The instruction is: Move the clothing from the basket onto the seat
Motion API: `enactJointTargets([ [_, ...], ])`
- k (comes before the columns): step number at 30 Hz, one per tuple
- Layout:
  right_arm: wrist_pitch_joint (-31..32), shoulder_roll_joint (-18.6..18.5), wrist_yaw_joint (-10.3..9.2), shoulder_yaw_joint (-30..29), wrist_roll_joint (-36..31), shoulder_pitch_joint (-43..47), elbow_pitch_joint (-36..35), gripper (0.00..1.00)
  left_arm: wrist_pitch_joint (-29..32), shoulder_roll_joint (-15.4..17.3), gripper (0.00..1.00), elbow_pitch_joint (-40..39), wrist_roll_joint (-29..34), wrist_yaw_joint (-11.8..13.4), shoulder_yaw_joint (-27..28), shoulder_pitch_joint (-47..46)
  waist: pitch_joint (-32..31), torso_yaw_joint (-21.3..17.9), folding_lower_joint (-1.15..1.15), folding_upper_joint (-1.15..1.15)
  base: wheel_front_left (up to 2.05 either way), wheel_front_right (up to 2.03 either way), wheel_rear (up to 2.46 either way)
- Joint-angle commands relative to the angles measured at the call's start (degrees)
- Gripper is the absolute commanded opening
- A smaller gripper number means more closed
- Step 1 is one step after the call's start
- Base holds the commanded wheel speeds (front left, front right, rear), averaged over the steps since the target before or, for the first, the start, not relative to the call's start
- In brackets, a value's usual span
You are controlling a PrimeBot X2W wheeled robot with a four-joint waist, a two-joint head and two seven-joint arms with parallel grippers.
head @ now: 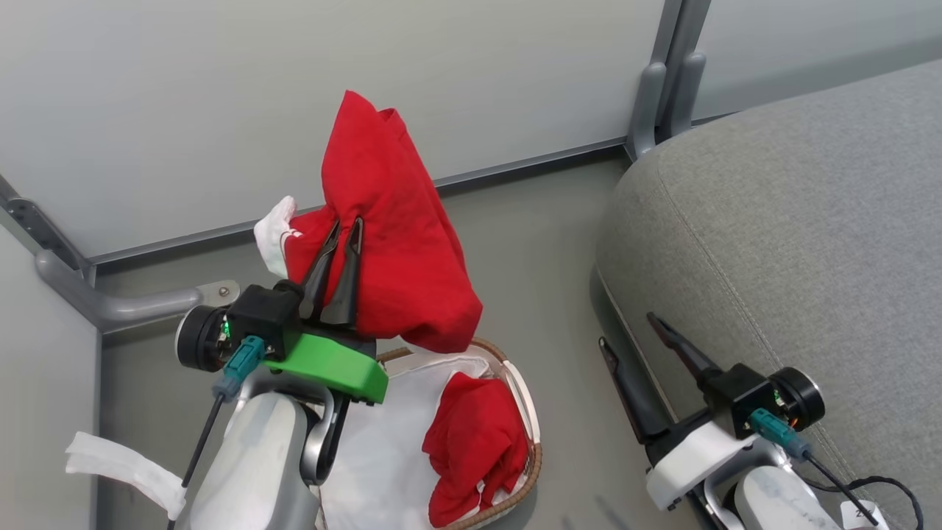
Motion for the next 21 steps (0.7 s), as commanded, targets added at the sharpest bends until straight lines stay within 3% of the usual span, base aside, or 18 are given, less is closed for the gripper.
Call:
enactJointTargets([
  [1,-0.1,-0.3,-0.06,0.7,0.3,1.1,0.2,1.00,-0.2,0.0,0.00,-0.6,-0.1,-0.3,-0.2,-0.4,-0.6,0.5,0.01,0.00,0.00,0.00,0.00],
  [10,-0.1,-0.3,-0.06,6.9,-0.3,-1.5,1.0,1.00,-0.2,0.0,0.00,-2.4,-1.5,-0.1,-2.8,-1.4,-0.7,2.3,0.01,0.00,0.00,0.00,0.00],
  [21,-0.1,1.3,-0.06,16.5,-2.1,-11.1,5.7,1.00,-0.2,0.1,0.00,-1.9,-3.7,0.4,-6.3,-2.5,0.2,4.8,0.01,0.00,0.00,0.00,0.00],
])
